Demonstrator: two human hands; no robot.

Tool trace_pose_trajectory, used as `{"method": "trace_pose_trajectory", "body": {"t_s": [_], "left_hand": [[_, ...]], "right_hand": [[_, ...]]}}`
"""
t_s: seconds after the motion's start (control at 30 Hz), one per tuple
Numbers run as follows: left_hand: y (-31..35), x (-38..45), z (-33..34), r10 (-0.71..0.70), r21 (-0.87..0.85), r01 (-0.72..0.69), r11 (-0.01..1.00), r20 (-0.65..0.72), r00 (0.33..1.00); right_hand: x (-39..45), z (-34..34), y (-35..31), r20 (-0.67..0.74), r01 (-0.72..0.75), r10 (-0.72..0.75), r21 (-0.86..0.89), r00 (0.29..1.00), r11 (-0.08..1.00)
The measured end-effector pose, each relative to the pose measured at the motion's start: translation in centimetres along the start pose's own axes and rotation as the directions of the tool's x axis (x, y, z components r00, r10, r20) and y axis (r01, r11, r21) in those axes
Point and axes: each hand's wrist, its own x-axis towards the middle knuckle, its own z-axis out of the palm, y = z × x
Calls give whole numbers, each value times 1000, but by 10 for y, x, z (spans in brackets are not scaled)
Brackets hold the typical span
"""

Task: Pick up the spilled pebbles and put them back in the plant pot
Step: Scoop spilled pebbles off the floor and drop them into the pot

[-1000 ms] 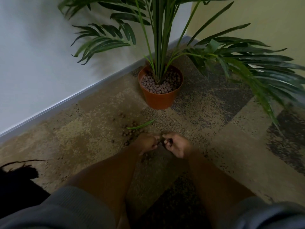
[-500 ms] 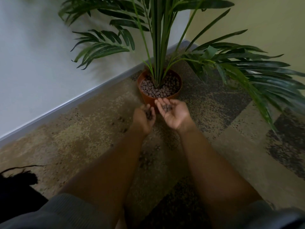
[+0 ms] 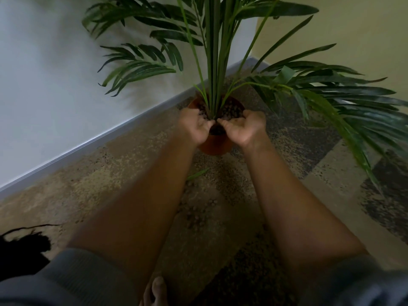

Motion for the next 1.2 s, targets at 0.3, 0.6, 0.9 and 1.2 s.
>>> {"method": "trace_pose_trajectory", "body": {"t_s": [0.3,0.6,0.9,1.2], "left_hand": [[-35,1,-40,134,51,-124,991,-305,943],[-104,-16,-94,300,936,159,313,-256,919],[-149,-15,-131,33,967,6,-254,2,999],[-161,-15,-144,100,963,41,-267,-14,995]], "right_hand": [[-35,-28,-8,-76,38,-65,-307,995,951],[-56,-124,-12,-388,-222,-203,-804,899,551],[-93,-220,-8,-271,-350,-222,-757,937,-552],[-106,-238,13,-159,-307,-342,-845,926,-437]]}}
